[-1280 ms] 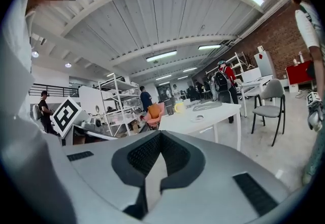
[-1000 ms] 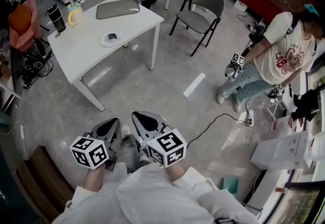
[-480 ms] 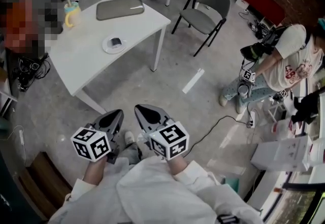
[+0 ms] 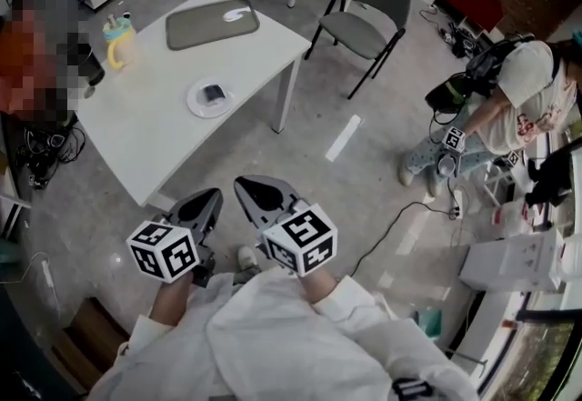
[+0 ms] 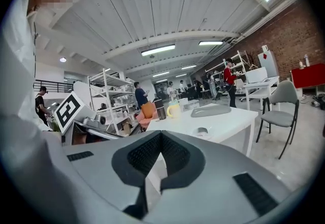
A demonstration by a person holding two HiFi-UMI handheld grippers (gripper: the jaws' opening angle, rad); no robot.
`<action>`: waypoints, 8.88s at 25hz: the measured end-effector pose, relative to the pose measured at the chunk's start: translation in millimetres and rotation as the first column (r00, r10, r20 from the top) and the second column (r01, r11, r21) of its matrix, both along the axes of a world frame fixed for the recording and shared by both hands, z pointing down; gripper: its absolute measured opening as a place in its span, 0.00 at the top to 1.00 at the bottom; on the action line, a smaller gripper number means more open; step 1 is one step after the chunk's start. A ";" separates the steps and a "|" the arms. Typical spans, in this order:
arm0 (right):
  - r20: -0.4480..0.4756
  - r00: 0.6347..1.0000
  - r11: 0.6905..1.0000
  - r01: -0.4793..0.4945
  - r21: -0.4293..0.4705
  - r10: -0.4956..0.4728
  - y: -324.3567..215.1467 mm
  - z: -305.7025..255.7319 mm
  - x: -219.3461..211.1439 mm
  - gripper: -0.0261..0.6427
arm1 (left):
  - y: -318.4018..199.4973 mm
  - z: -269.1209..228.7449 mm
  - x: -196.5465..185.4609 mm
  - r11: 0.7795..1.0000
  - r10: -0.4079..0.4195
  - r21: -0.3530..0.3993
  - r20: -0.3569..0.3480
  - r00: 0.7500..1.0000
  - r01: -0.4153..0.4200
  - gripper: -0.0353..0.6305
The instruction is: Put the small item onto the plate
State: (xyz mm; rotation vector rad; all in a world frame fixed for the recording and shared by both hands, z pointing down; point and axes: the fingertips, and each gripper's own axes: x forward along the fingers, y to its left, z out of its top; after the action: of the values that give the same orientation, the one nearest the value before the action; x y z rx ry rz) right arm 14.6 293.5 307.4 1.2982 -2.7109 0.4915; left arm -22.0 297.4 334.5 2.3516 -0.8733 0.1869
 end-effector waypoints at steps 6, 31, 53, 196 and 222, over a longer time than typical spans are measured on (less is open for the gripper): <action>-0.025 0.999 0.999 -0.029 -0.035 0.028 -21.1 13.8 0.2 0.95 | -22.9 10.4 1.0 0.999 0.035 -0.020 -0.011 0.999 -0.035 0.94; -0.019 1.000 0.998 0.007 -0.069 -0.009 -199.6 27.4 18.8 0.95 | -192.7 27.0 5.5 0.997 -0.035 -0.065 0.038 0.999 0.038 0.94; -0.060 0.979 0.973 0.187 -0.135 -0.196 -348.9 52.1 65.1 0.95 | -342.9 37.8 48.2 0.979 -0.182 -0.085 0.062 0.981 0.186 0.94; -0.083 0.997 0.773 -0.044 -0.633 -0.011 -353.8 220.9 32.5 0.84 | -335.7 189.3 -58.8 0.723 -0.397 -0.572 0.115 0.910 0.388 0.86; -0.047 0.988 0.831 -0.148 -0.536 0.146 -368.7 166.9 32.8 0.86 | -358.2 144.9 -60.5 0.840 -0.287 -0.460 0.078 0.955 0.289 0.86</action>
State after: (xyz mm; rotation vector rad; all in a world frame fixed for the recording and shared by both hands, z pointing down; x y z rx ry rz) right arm 47.4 -75.2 474.3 1.3258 -2.2142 1.1635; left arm -82.5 -60.8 479.4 1.7495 -1.0418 0.2483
